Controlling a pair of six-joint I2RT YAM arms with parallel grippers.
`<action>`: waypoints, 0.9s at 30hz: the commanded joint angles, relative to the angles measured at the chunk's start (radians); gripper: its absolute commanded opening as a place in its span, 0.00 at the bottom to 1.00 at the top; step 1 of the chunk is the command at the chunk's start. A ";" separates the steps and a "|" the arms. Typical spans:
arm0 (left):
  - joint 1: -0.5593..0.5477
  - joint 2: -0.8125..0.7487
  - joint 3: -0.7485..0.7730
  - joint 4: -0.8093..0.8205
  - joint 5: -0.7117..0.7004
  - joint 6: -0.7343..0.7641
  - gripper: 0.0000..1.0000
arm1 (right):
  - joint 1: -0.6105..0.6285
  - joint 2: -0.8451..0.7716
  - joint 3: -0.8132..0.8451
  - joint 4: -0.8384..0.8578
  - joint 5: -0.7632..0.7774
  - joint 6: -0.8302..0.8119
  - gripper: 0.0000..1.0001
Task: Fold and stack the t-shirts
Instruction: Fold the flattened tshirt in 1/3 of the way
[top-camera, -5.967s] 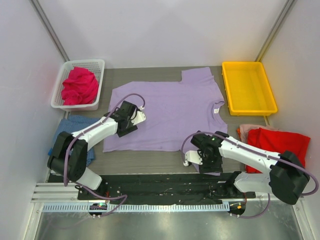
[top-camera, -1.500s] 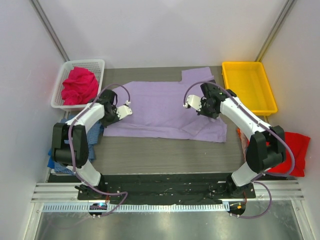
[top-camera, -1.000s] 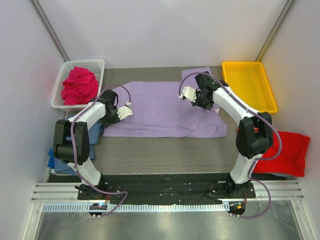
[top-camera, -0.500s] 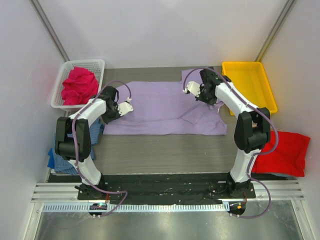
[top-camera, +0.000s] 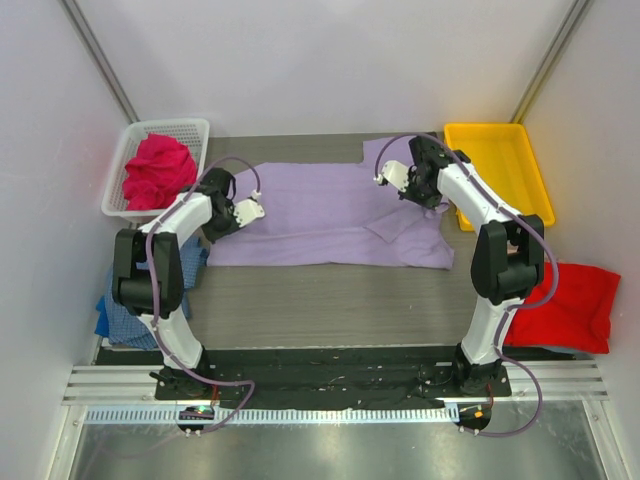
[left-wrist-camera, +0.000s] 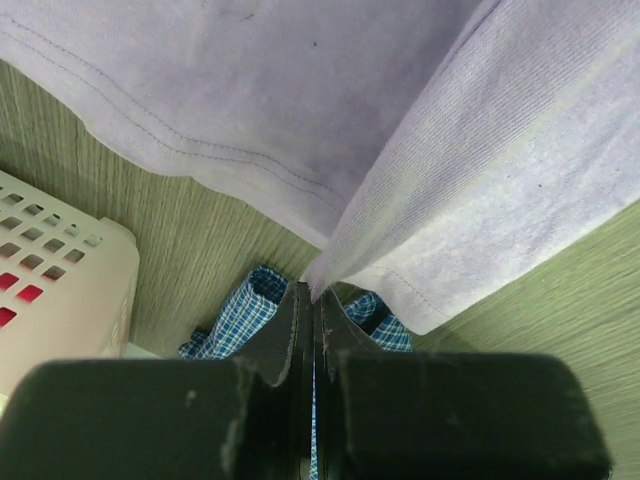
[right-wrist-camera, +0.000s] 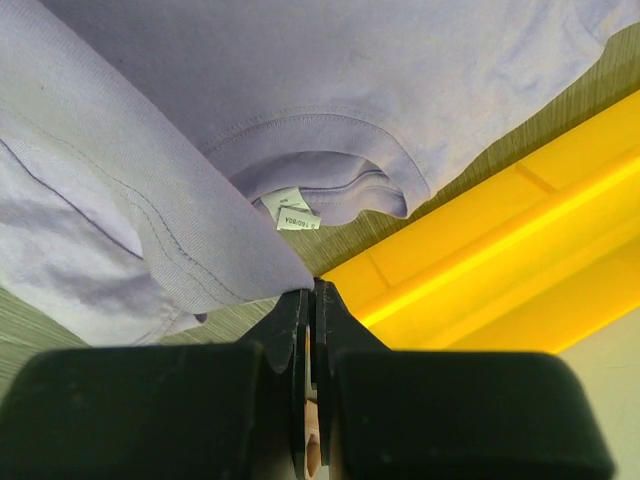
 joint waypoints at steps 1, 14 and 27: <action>0.011 0.024 0.057 0.009 -0.013 0.003 0.00 | -0.003 0.016 0.030 0.019 0.001 -0.011 0.01; 0.010 0.090 0.133 0.012 -0.032 -0.010 0.00 | -0.003 0.078 0.123 0.022 0.012 -0.002 0.01; 0.010 0.117 0.138 0.033 -0.050 -0.010 0.00 | -0.005 0.125 0.166 0.024 0.033 -0.010 0.01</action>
